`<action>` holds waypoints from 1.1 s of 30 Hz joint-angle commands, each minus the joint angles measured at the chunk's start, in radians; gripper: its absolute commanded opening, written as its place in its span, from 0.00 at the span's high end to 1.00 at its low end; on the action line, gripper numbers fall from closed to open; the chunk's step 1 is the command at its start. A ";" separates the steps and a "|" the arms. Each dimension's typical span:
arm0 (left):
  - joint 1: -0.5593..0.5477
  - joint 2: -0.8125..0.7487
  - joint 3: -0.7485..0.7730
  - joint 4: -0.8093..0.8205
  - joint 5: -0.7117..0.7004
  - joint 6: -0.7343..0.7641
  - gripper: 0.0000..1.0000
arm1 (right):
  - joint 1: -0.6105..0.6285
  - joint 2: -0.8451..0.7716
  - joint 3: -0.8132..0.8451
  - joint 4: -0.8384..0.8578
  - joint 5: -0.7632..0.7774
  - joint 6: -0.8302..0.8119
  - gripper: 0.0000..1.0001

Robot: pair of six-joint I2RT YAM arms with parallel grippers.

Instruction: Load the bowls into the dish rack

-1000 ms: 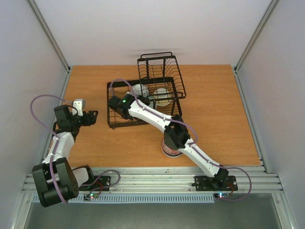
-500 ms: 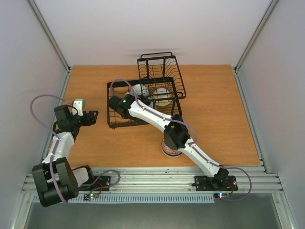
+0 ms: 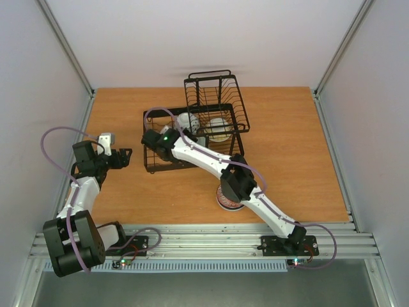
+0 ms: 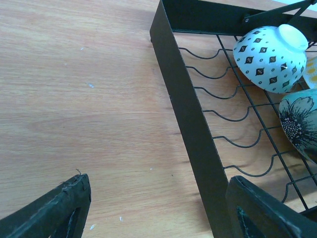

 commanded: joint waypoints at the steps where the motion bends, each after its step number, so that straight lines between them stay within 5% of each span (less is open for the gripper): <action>1: 0.007 -0.001 0.030 0.034 0.008 0.009 0.24 | 0.055 -0.095 -0.044 0.029 -0.038 -0.022 0.01; 11: 0.007 -0.003 0.026 0.037 0.002 0.009 0.24 | 0.201 -0.491 -0.501 0.374 -0.057 -0.031 0.04; 18: 0.008 -0.013 0.023 0.030 0.018 0.008 0.24 | 0.256 -0.868 -0.967 0.512 -0.123 0.138 0.42; 27: 0.007 -0.024 0.019 0.016 0.107 0.019 0.24 | 0.205 -1.276 -1.336 0.268 -0.084 0.558 0.52; 33: 0.007 -0.011 0.024 -0.003 0.165 0.036 0.24 | 0.074 -1.379 -1.494 0.235 -0.209 0.614 0.58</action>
